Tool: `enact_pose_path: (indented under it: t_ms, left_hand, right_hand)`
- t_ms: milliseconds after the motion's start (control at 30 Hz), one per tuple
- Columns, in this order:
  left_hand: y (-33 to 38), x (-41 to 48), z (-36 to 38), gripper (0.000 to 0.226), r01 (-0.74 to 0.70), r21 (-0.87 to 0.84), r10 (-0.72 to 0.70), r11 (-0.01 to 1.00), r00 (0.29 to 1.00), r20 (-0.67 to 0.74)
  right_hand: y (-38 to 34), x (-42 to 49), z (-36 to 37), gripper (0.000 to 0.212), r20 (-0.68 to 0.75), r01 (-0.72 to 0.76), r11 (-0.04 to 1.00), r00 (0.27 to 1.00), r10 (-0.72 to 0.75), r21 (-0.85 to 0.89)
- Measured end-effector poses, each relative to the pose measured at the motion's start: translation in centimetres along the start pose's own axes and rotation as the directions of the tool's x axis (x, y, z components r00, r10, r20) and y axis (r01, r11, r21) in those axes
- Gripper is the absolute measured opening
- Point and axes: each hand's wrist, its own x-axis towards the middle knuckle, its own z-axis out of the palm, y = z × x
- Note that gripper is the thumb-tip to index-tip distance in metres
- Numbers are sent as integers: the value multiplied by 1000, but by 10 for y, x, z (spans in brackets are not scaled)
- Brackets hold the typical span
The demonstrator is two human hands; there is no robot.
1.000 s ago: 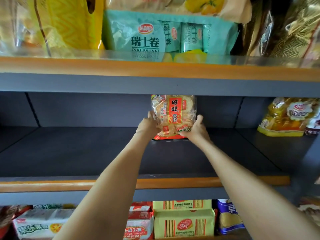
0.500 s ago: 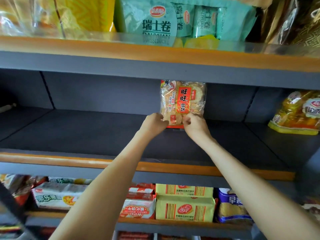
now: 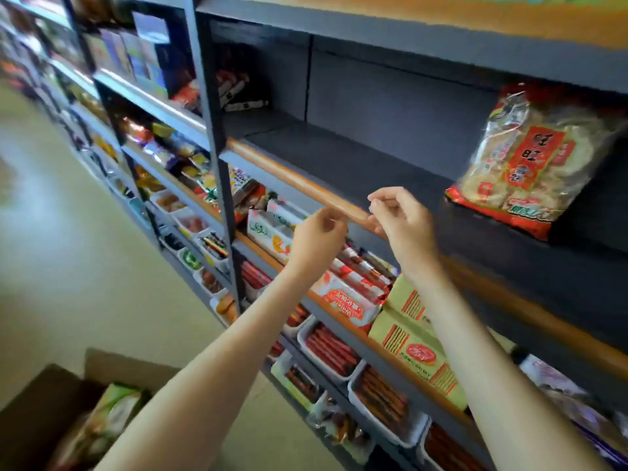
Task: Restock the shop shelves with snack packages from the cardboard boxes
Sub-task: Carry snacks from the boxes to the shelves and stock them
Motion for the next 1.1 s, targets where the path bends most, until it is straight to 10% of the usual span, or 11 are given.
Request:
enact_pose_path:
  t_ms: [200, 433, 767, 1100]
  left_hand:
    - [-143, -125, -106, 15, 521, 97, -486, 848, 838, -247]
    - [-235, -322, -238, 27, 850, 0, -681, 526, 422, -598]
    - [-291, -512, -318, 26, 880, -399, -689, 256, -124, -714]
    - [-316, -603, -339, 43, 813, -580, -796, 56, -314, -517]
  right_hand:
    - [41, -86, 127, 10, 472, -143, 988, 868, 156, -64]
    - [27, -221, 282, 8, 856, -121, 967, 449, 256, -226]
    - [-29, -405, 416, 24, 965, 152, 955, -26, 261, -254]
    - [-58, -562, 497, 67, 896, 510, 855, -417, 151, 94]
